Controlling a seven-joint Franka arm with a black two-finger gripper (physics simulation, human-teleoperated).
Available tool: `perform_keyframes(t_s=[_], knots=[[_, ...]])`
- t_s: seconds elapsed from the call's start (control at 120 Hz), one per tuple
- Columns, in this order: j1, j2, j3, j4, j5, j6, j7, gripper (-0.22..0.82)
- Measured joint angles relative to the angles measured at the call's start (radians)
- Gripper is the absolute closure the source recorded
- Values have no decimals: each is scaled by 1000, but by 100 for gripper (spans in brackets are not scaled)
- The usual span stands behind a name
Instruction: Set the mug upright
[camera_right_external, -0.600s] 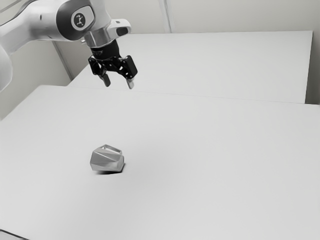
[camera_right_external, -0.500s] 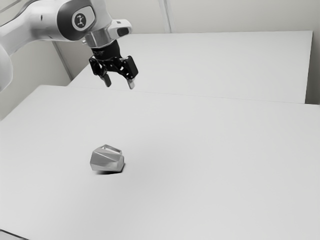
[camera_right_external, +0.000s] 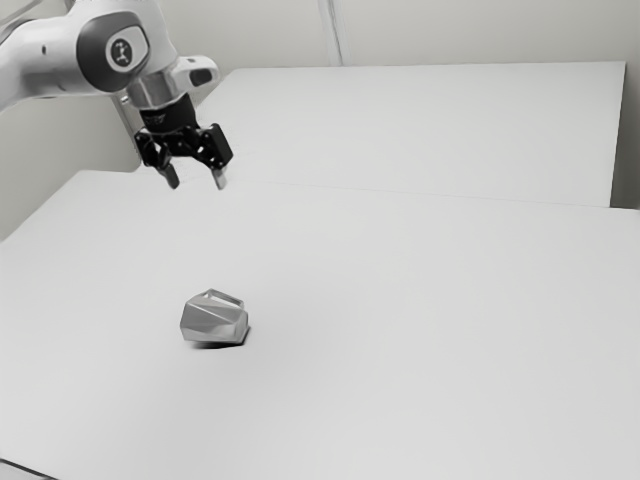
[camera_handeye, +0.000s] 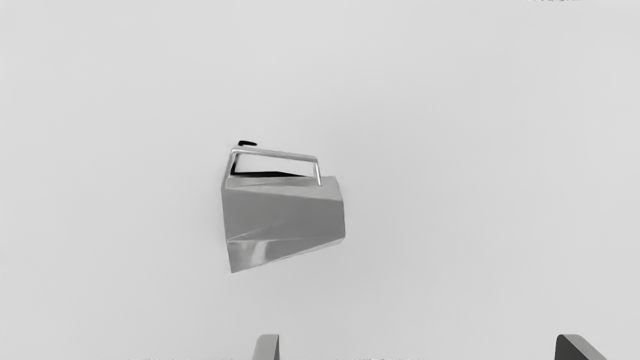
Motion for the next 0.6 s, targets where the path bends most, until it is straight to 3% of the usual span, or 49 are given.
perform_keyframes(t_s=[0.258,0.6], knots=[[165,4,0,-81,-86,8,64,0],[256,1,4,-237,-184,100,195,0]])
